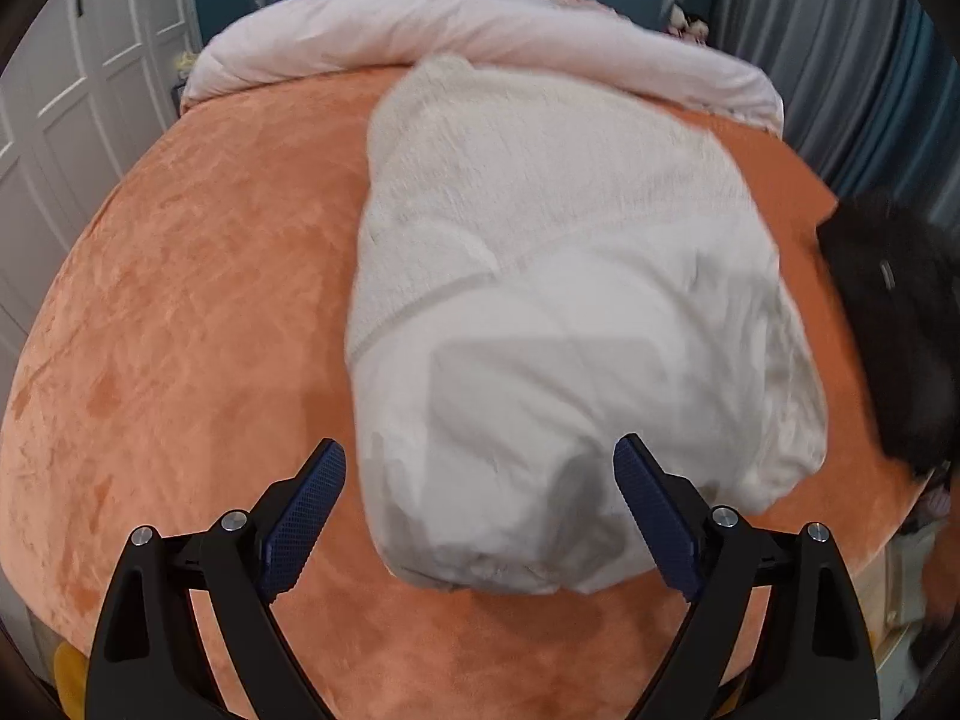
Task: Fold large clothes
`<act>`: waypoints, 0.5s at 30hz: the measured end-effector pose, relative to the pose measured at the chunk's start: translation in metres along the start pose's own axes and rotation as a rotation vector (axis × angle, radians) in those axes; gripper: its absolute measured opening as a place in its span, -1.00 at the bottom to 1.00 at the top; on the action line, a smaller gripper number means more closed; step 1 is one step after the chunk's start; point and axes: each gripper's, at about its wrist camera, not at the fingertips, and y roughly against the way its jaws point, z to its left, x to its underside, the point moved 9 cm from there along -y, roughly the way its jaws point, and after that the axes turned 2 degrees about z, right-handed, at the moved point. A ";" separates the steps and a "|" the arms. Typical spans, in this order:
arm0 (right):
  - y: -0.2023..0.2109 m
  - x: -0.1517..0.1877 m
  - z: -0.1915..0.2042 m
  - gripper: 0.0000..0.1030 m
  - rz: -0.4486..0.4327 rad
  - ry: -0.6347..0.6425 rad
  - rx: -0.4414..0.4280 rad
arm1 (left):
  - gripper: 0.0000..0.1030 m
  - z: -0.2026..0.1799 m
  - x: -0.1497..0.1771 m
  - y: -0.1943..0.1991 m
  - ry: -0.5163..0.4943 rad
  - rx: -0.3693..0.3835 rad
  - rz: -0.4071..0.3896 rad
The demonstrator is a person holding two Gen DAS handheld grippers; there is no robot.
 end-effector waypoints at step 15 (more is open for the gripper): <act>-0.146 0.024 -0.032 -0.61 0.289 -0.045 0.051 | 0.71 0.020 -0.034 -0.012 0.068 0.035 0.029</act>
